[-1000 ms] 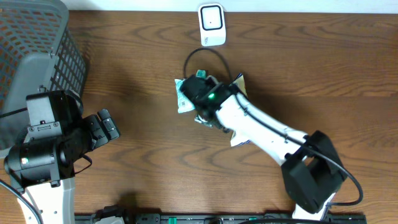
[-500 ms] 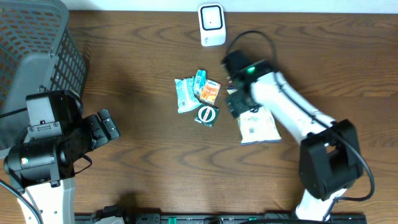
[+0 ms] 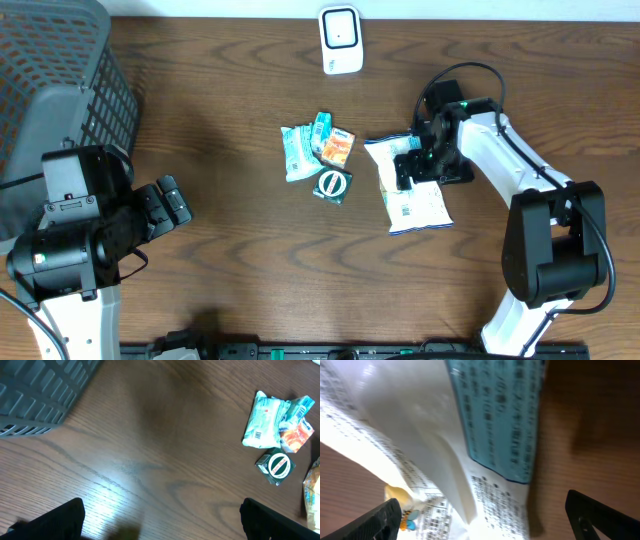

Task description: Scan the item barcode

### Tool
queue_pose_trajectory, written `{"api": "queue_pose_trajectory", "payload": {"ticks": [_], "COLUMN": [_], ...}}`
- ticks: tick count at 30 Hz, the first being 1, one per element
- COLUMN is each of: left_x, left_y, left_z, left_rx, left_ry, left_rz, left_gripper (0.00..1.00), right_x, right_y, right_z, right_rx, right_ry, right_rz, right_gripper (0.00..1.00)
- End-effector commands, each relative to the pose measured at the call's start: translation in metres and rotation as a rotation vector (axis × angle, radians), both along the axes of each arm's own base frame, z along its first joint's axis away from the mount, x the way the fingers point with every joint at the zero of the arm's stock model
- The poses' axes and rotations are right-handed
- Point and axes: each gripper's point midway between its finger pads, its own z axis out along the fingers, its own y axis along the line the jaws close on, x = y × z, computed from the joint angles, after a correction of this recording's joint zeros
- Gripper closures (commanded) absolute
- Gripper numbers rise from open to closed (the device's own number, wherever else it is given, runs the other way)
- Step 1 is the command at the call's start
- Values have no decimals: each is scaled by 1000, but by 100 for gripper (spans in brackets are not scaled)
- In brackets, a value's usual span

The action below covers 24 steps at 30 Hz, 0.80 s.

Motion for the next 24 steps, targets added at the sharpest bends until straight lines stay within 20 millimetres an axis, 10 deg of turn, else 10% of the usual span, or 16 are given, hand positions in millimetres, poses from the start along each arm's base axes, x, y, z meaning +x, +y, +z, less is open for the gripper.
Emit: {"api": "queue_pose_trajectory", "payload": {"ticks": [1, 10, 17, 24], "left_x": [-1, -1, -1, -1], "left_y": [4, 4, 4, 4], "left_z": [-1, -1, -1, -1], "left_rx": [9, 9, 9, 9], "left_ry": [6, 6, 6, 6], "left_rz": [21, 21, 21, 21], "left_gripper": [3, 2, 2, 3], "right_x": [-5, -25, -21, 15], "right_y": [4, 42, 49, 44], "right_z": [-9, -34, -35, 2], "right_rx": [33, 295, 345, 277], "right_ry": [14, 41, 17, -77], "right_rz": [12, 8, 9, 6], "right_gripper": [1, 15, 99, 99]}}
